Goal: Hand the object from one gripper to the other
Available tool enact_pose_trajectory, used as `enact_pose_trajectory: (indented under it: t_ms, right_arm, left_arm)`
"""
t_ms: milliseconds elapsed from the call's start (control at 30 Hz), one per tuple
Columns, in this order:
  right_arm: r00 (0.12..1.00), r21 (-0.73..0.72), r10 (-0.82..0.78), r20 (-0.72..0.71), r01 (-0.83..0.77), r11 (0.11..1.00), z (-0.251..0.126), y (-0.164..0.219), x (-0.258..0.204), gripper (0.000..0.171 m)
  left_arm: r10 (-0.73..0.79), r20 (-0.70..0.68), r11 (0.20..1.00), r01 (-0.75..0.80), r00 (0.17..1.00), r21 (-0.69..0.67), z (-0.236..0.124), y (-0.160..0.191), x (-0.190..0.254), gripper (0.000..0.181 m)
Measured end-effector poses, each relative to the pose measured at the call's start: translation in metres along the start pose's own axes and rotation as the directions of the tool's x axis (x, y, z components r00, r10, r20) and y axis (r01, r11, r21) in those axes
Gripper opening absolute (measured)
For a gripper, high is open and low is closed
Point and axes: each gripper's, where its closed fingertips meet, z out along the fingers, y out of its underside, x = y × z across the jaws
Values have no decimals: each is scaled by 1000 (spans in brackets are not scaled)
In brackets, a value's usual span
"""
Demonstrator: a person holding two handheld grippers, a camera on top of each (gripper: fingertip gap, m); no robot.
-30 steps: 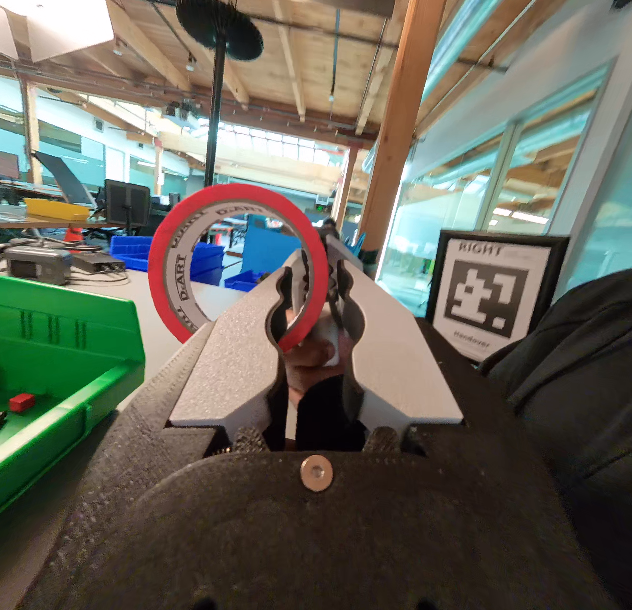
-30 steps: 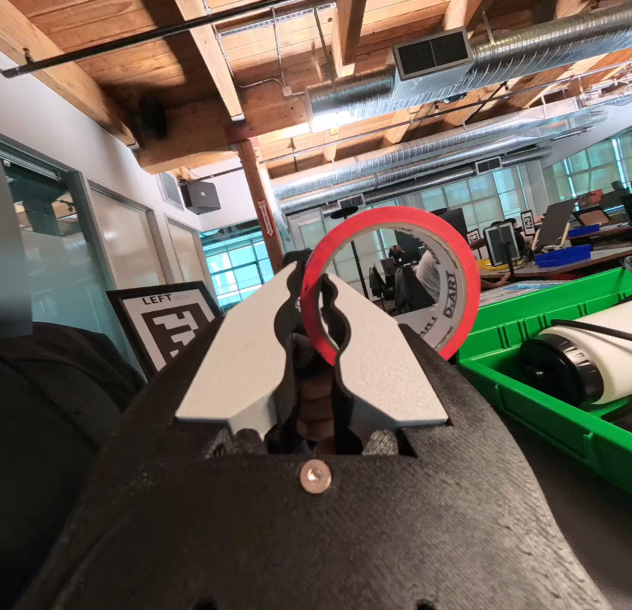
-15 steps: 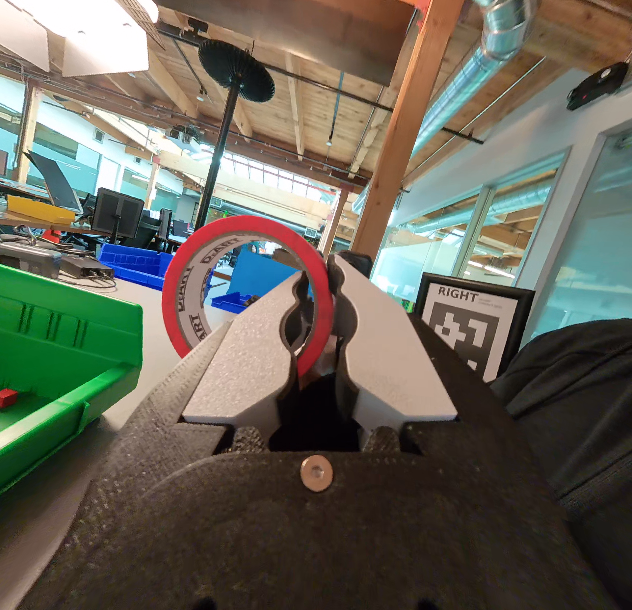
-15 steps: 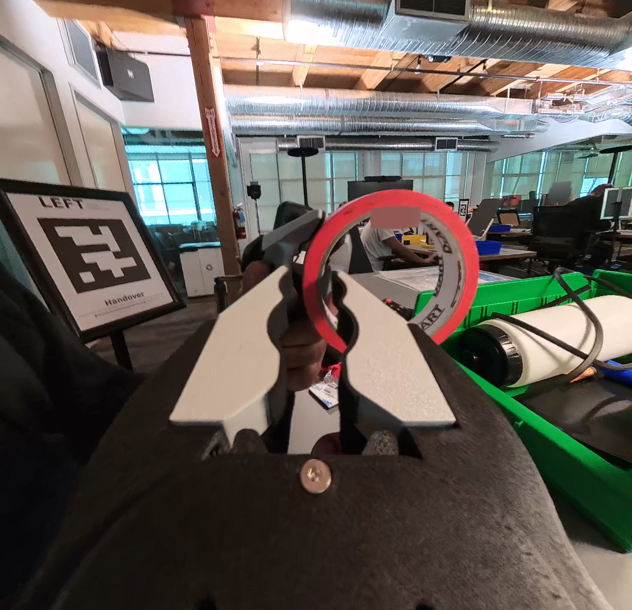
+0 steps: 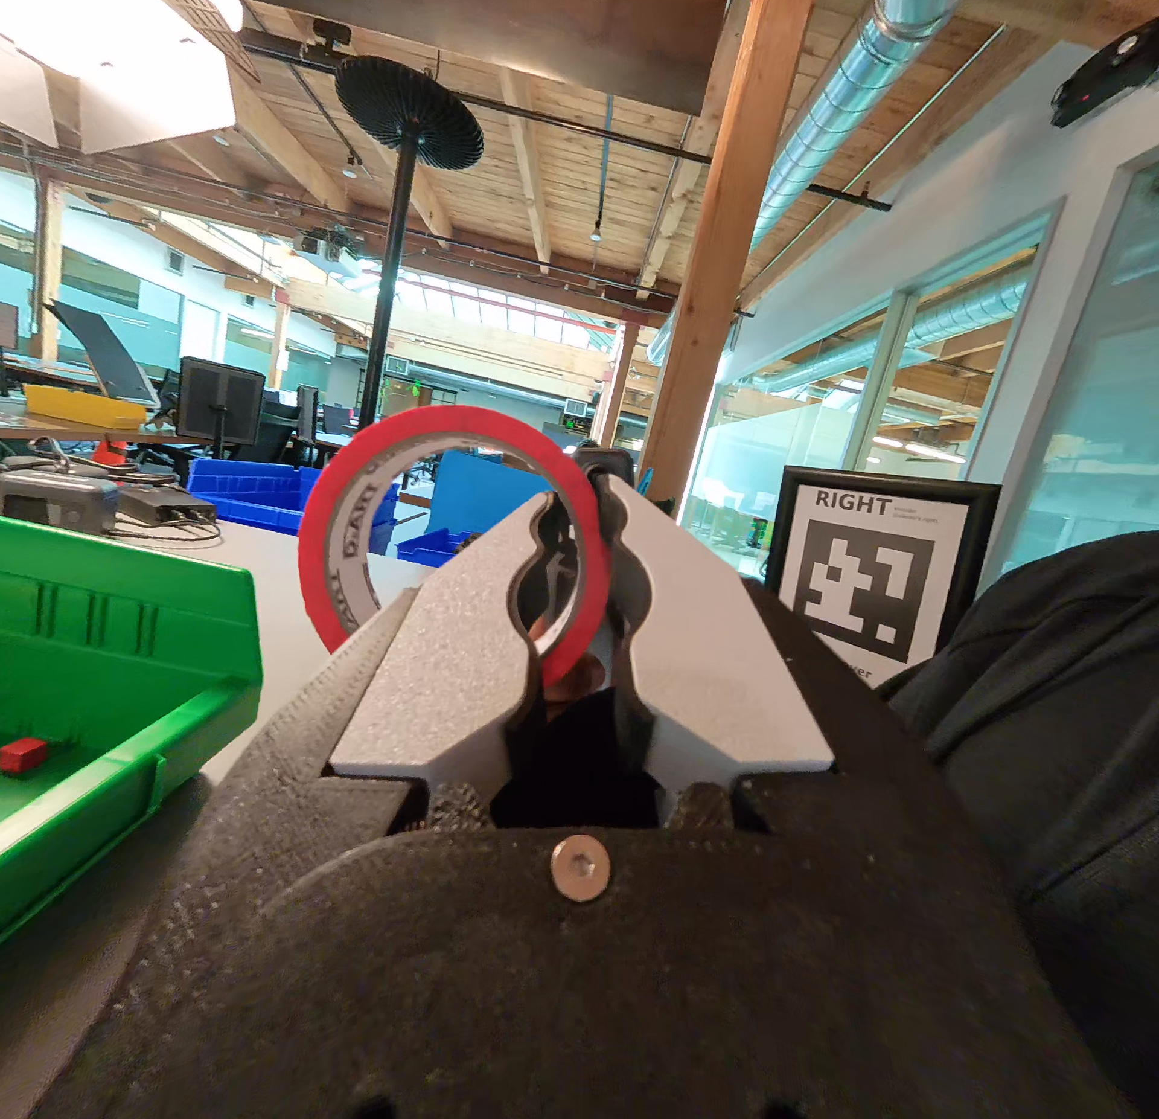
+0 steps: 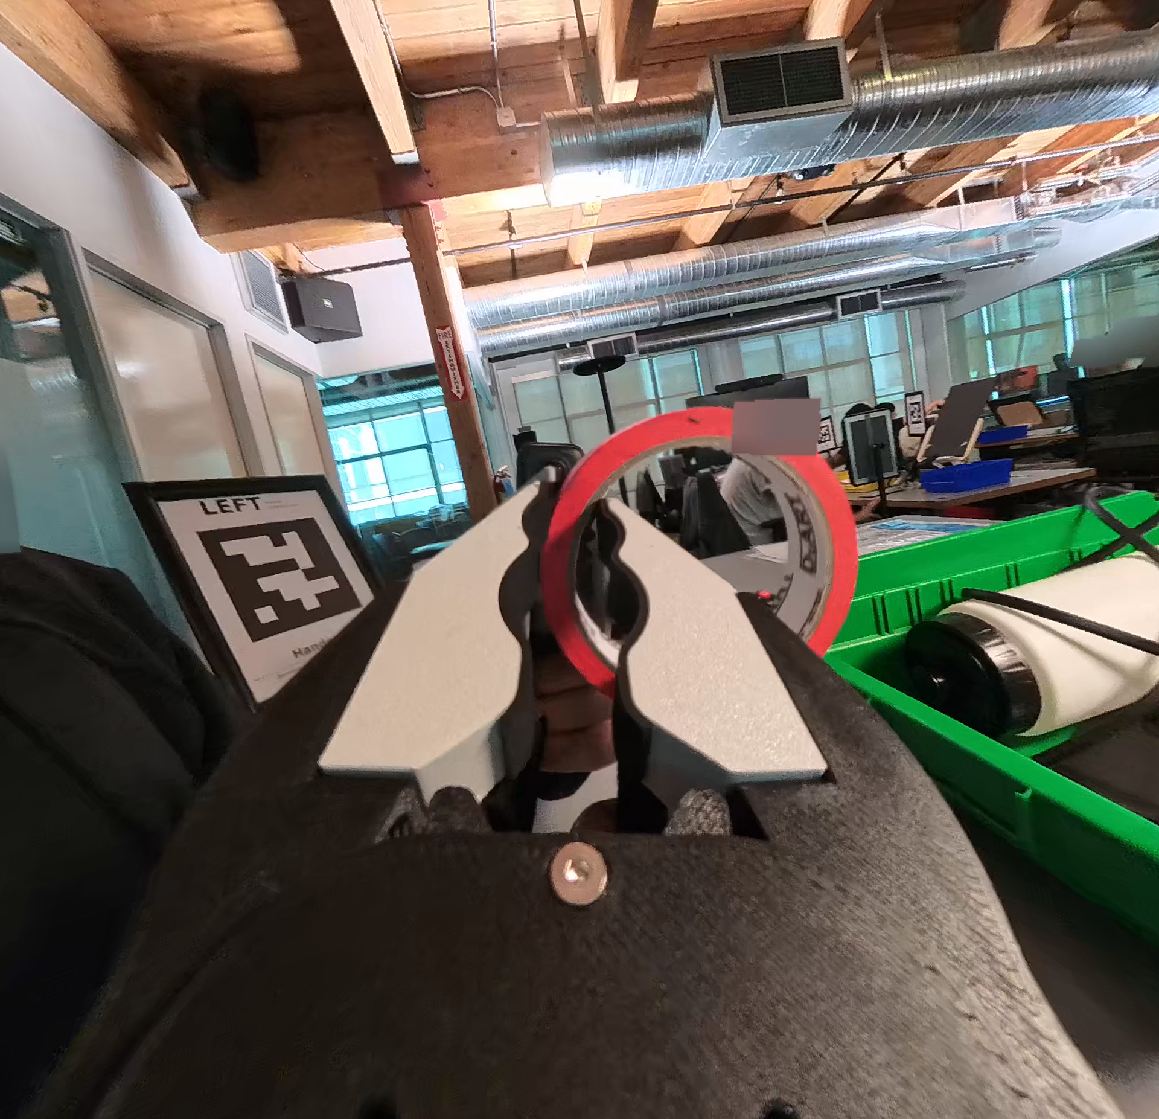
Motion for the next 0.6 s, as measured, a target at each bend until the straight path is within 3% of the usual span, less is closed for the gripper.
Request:
enact_pose_trajectory:
  t_ms: [133,300,467,600]
  right_arm:
    - [998,-28,-53,-24,52,998,2,4,1,25]
    - [995,-64,-95,-25,93,994,3,9,-1,14]
    - [999,19,25,-32,-24,1000,-3,-4,8,14]
    - [999,33,21,-45,-20,999,-4,-6,10,15]
  left_arm:
    - [-47,27,998,46,999,41,-5,-7,-9,12]
    - [-53,25,998,52,998,45,-3,-7,-7,14]
    - [-78,11,997,78,997,17,1,-1,-5,26]
    - [-65,15,996,65,998,-53,4,11,-5,13]
